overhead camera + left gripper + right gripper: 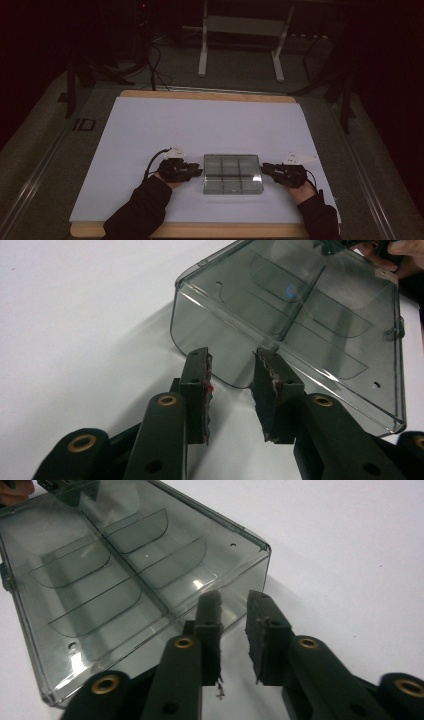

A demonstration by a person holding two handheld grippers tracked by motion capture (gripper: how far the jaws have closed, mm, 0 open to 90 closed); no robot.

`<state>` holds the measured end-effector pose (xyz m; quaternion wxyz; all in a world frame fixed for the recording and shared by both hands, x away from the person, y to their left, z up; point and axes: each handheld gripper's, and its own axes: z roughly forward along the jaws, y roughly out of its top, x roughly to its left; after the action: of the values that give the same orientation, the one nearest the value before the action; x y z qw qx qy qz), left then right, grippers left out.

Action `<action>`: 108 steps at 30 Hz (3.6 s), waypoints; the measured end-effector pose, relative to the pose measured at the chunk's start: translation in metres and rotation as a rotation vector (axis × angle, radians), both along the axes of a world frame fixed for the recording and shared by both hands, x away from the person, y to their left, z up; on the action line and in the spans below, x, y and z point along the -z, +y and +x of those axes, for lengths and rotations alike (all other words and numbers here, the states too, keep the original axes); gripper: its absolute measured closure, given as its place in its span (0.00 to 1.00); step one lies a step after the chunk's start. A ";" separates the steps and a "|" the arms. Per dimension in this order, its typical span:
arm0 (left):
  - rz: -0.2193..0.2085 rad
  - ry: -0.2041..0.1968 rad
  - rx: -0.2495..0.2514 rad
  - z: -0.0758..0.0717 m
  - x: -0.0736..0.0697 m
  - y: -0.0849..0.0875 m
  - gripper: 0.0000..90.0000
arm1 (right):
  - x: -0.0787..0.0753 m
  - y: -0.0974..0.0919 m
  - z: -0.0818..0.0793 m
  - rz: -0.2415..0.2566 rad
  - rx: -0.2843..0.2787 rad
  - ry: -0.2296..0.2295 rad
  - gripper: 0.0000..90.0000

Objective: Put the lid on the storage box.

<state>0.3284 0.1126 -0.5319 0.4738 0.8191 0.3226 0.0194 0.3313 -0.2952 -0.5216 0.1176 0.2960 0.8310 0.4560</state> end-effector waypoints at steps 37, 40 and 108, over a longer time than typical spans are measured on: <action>0.031 0.003 -0.059 0.001 -0.002 0.019 0.03 | -0.003 -0.012 0.002 0.013 0.041 -0.019 0.19; 0.047 0.001 -0.058 -0.001 -0.002 0.019 0.03 | 0.000 -0.013 0.001 0.007 0.045 -0.015 0.18; 0.152 -0.063 -0.229 -0.061 0.008 0.087 0.03 | 0.011 -0.058 -0.055 -0.077 0.219 -0.047 0.18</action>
<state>0.2670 0.1995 -0.5403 0.4150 0.8095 0.3966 0.1232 0.2766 -0.3532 -0.5330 0.1974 0.3698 0.8075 0.4149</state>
